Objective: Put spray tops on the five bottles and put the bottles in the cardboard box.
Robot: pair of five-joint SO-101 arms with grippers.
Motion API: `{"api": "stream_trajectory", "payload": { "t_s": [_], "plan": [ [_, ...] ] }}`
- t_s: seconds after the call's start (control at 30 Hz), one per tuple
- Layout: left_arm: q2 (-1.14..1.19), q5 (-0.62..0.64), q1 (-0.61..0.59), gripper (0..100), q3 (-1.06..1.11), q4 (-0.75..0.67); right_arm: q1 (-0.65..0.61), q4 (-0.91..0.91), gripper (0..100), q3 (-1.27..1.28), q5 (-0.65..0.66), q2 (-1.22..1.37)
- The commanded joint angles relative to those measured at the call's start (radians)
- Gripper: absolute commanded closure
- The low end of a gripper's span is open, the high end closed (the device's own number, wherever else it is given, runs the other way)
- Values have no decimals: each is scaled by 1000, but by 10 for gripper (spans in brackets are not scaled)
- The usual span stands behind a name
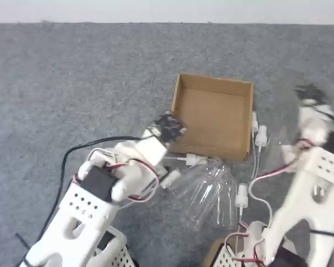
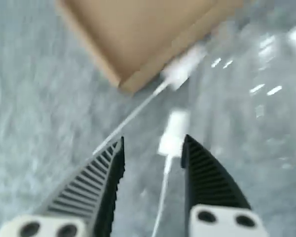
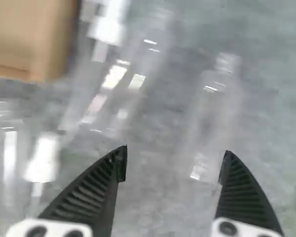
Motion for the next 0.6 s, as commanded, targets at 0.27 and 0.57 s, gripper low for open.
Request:
{"api": "stream_trajectory", "payload": {
  "t_s": [0.27,0.57],
  "plan": [
    [394,282,376,713,-124,-100,209,-70,756,-147,112,200],
    [434,417,387,710,-128,-153,211,-74,756,-157,117,226]
  ]
}}
